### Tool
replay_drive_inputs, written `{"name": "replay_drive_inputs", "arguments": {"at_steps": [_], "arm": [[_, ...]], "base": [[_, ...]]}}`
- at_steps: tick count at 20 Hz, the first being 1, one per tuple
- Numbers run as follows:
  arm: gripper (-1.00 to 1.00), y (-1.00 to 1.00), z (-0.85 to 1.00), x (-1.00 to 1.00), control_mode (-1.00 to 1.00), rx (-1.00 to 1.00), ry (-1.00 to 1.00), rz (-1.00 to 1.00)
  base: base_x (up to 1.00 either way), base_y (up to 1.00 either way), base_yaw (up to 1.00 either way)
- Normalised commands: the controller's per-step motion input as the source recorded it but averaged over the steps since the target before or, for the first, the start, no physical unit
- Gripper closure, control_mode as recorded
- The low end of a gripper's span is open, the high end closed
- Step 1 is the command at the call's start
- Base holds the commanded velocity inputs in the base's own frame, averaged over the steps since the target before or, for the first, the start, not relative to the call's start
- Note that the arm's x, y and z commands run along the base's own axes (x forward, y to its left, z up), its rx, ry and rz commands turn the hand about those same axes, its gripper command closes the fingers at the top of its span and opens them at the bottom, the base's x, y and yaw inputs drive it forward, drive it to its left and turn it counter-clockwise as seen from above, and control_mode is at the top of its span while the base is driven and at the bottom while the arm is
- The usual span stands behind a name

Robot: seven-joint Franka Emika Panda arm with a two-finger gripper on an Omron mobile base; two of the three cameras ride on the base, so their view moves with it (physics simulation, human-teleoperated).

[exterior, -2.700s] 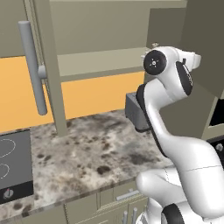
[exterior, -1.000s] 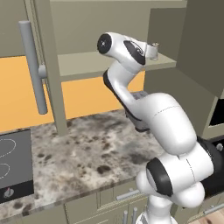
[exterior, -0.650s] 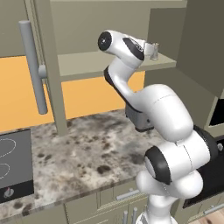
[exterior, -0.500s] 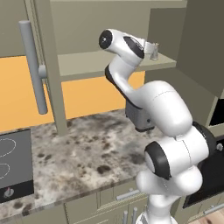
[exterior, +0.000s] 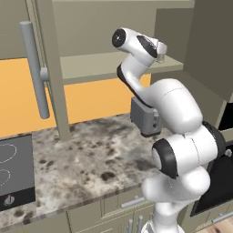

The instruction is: Get the candle and the beer from the cabinet and move them to the dining counter.

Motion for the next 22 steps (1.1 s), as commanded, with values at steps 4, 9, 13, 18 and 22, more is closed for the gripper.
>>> {"name": "replay_drive_inputs", "arguments": {"at_steps": [4,9,13,18,22], "arm": [[-1.00,-0.12,-0.01,0.01,-1.00,0.00,0.00,0.00],[-1.00,-0.32,-0.14,0.10,-1.00,0.00,0.00,0.00],[-1.00,-0.21,-0.08,0.10,-1.00,0.00,0.00,0.00],[-1.00,-0.07,0.00,0.11,-1.00,0.00,0.00,0.00],[-1.00,0.00,0.00,0.08,-1.00,0.00,0.00,0.00]], "base": [[0.00,0.00,0.00],[0.00,0.00,0.00],[0.00,0.00,0.00],[0.00,0.00,0.00],[0.00,0.00,0.00]]}}
